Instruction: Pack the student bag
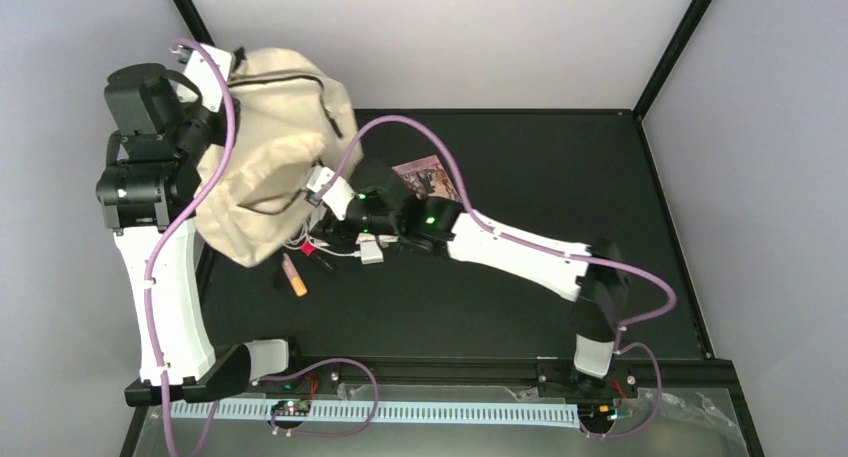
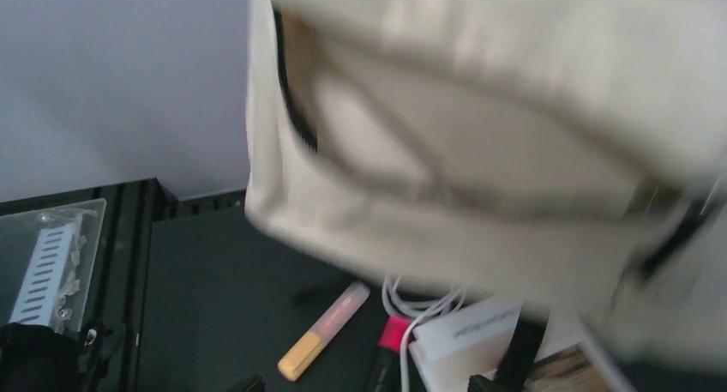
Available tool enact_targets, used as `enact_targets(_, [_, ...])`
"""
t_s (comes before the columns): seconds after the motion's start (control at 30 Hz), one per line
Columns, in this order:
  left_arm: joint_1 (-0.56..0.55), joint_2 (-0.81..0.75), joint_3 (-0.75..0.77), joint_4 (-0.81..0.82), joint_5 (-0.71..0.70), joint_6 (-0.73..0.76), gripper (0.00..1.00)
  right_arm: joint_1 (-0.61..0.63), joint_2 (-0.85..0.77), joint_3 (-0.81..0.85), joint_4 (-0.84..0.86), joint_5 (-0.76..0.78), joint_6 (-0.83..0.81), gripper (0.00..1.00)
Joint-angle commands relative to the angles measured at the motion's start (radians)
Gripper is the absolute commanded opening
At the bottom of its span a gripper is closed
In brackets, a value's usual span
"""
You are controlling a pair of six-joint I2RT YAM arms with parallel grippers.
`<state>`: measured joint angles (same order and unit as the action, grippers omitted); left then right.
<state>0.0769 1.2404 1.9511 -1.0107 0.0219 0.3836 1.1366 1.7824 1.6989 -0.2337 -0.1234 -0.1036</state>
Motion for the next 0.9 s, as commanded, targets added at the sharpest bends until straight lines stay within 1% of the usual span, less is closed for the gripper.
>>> enact_targets(0.0, [0.036,-0.015,0.115,0.211,-0.227,0.069,0.02,0.011,0.17,0.053,-0.079,0.074,0.185,0.65])
enact_targets(0.1, [0.054,-0.018,0.106,0.252,-0.29,0.103,0.02,0.036,0.276,0.119,-0.117,0.125,0.194,0.67])
enact_targets(0.2, [0.076,-0.026,0.035,0.301,-0.322,0.127,0.02,0.068,0.4,0.233,-0.185,0.173,0.195,0.7])
enact_targets(0.27, [0.082,-0.033,-0.007,0.306,-0.318,0.127,0.01,0.077,0.488,0.313,-0.234,0.2,0.206,0.72])
enact_targets(0.4, [0.083,-0.056,-0.046,0.288,-0.266,0.098,0.02,0.078,0.647,0.458,-0.31,0.245,0.216,0.72])
enact_targets(0.47, [0.083,-0.057,-0.046,0.28,-0.257,0.094,0.02,0.078,0.699,0.519,-0.349,0.251,0.206,0.7])
enact_targets(0.5, [0.084,-0.056,-0.047,0.278,-0.253,0.095,0.02,0.077,0.718,0.537,-0.356,0.253,0.206,0.65])
enact_targets(0.57, [0.083,-0.056,-0.056,0.274,-0.243,0.096,0.02,0.078,0.745,0.551,-0.357,0.261,0.214,0.53])
enact_targets(0.6, [0.083,-0.059,-0.062,0.274,-0.237,0.098,0.01,0.078,0.755,0.553,-0.358,0.269,0.22,0.5])
enact_targets(0.87, [0.083,-0.068,-0.096,0.265,-0.198,0.088,0.02,0.078,0.79,0.566,-0.344,0.328,0.249,0.52])
